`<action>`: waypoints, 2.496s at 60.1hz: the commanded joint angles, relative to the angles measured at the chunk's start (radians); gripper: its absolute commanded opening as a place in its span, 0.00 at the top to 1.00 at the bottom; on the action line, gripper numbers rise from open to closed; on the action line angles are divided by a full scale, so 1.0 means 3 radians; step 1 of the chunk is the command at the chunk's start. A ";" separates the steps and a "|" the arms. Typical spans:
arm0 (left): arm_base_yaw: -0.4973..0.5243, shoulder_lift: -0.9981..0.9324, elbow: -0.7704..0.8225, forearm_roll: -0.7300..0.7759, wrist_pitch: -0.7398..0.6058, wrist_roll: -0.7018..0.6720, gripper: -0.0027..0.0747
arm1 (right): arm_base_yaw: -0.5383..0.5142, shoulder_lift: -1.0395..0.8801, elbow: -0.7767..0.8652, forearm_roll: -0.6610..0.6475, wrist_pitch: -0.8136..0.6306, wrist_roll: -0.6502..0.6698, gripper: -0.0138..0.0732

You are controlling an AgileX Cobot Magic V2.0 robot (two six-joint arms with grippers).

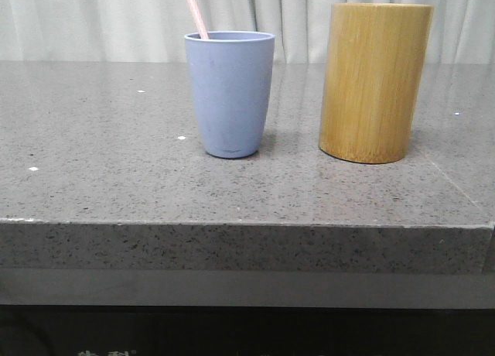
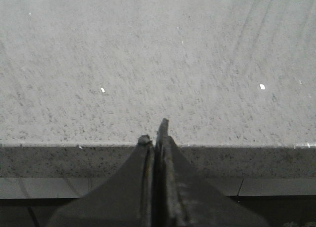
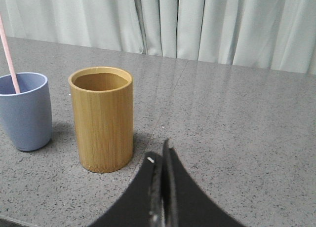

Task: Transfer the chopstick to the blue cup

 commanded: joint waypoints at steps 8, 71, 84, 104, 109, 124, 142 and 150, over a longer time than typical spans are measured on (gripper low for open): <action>0.0015 -0.0088 0.0034 -0.0034 -0.0320 -0.0027 0.99 | -0.0008 0.0033 -0.0088 0.0049 -0.0256 -0.0037 0.93; 0.0015 -0.0082 0.0034 -0.0034 -0.0320 -0.0027 0.99 | -0.0008 0.0033 -0.0088 0.0049 -0.0256 -0.0037 0.93; 0.0015 -0.0082 0.0034 -0.0034 -0.0320 -0.0027 0.99 | -0.0008 0.0033 -0.0088 0.0049 -0.0256 -0.0037 0.93; 0.0015 -0.0082 0.0034 -0.0034 -0.0320 -0.0027 0.99 | -0.0051 -0.0039 0.0293 -0.0242 -0.0861 0.0320 0.93; 0.0015 -0.0082 0.0034 -0.0034 -0.0320 -0.0027 0.99 | -0.0102 -0.0145 0.0534 -0.0474 -0.1100 0.0653 0.93; 0.0015 -0.0082 0.0034 -0.0034 -0.0320 -0.0027 0.99 | -0.0170 -0.0507 0.1215 -0.0746 -0.1161 0.1048 0.93; 0.0015 -0.0082 0.0034 -0.0034 -0.0320 -0.0027 0.99 | -0.0170 -0.0531 0.1339 -0.0814 -0.0942 0.1007 0.93; 0.0015 -0.0082 0.0034 -0.0034 -0.0320 -0.0027 0.99 | -0.0170 -0.0531 0.1339 -0.0814 -0.0942 0.1007 0.93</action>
